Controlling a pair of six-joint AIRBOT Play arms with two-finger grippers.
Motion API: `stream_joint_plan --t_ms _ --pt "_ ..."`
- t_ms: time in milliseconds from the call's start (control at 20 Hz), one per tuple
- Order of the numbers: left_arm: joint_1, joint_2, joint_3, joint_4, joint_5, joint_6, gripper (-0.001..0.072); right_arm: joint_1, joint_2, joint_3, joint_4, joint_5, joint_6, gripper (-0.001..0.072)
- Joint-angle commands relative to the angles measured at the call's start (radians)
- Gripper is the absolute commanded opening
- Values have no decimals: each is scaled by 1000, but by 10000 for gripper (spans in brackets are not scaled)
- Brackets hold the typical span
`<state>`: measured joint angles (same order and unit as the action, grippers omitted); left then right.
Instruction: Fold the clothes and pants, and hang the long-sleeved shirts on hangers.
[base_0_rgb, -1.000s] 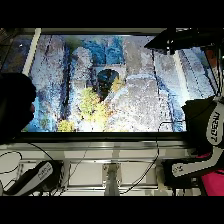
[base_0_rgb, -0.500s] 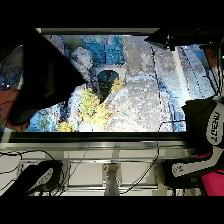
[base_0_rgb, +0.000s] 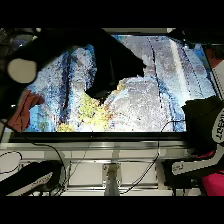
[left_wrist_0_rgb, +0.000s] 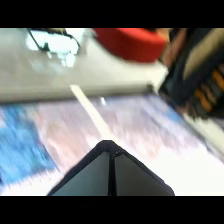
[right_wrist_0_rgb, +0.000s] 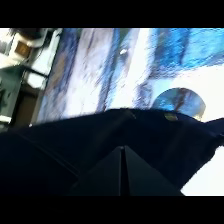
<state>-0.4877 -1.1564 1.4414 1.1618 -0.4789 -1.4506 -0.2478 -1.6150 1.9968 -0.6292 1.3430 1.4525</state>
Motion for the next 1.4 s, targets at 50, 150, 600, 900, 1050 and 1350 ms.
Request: stream_joint_plan --t_ms 50,150,600,900,1050,1350 --pt "-126 -129 7 -4 -481 41 3 -124 0 1 -36 -13 22 20" --pt "-171 -177 6 0 -711 60 21 -162 0 1 -37 -16 24 49" --pt "-196 -109 6 471 -938 -93 246 -173 -21 1 -119 9 23 396" --pt "-24 -63 -46 481 -779 -87 5 -175 -70 -40 -209 178 -24 20" --pt "128 -62 -182 203 -746 28 4 -176 -70 -168 -178 239 -50 19" --pt "251 -61 -475 -155 -699 255 4 -162 -70 -559 -96 324 -86 20"
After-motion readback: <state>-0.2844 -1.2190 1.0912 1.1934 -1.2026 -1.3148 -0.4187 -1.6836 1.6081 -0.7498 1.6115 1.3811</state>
